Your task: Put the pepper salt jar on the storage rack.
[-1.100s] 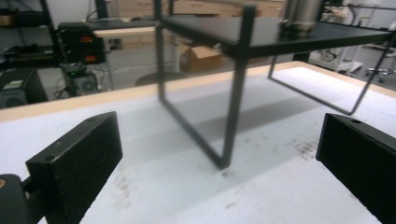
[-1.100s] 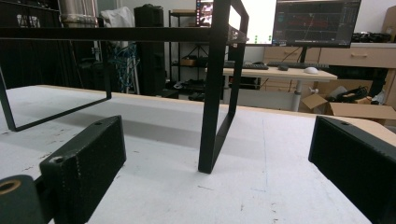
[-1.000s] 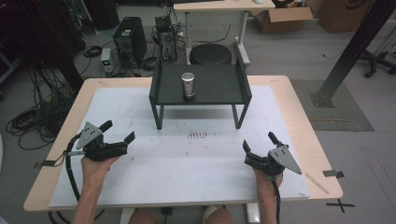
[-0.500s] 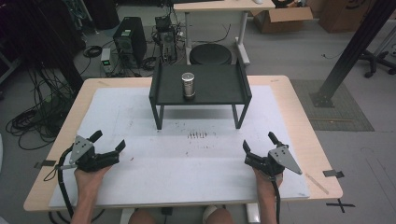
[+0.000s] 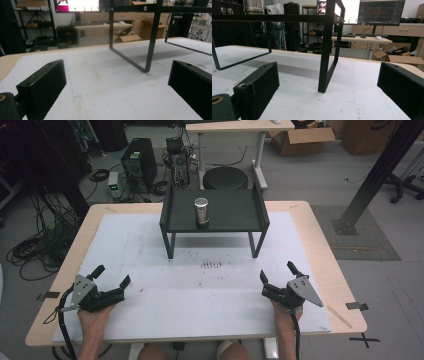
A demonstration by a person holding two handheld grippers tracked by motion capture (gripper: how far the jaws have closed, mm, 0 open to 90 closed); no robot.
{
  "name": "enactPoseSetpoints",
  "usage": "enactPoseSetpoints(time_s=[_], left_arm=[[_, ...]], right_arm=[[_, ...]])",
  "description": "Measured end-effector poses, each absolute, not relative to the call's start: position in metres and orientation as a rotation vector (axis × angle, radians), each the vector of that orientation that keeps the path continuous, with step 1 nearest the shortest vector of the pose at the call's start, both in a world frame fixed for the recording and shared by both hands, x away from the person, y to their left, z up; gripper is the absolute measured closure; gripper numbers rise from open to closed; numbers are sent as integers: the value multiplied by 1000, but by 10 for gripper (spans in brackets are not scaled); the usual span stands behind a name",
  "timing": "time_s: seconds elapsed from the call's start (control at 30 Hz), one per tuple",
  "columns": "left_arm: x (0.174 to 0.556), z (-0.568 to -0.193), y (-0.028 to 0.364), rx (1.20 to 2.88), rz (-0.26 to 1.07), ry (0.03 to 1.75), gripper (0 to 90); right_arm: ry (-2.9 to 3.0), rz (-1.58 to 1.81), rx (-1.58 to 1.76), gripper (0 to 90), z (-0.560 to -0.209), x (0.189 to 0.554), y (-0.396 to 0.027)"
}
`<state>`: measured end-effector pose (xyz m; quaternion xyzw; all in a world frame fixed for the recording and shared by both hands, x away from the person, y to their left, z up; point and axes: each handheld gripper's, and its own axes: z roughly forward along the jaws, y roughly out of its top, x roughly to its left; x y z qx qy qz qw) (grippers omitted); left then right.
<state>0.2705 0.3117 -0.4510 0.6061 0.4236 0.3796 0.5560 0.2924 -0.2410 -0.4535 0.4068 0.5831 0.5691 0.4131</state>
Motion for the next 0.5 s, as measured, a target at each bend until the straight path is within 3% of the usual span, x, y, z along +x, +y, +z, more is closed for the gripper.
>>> enactPoseSetpoints(time_s=[0.5], left_arm=[[264, -454, 313, 1376, 927, 954, 5]], right_arm=[[1462, 1433, 1019, 34, -454, 292, -241]])
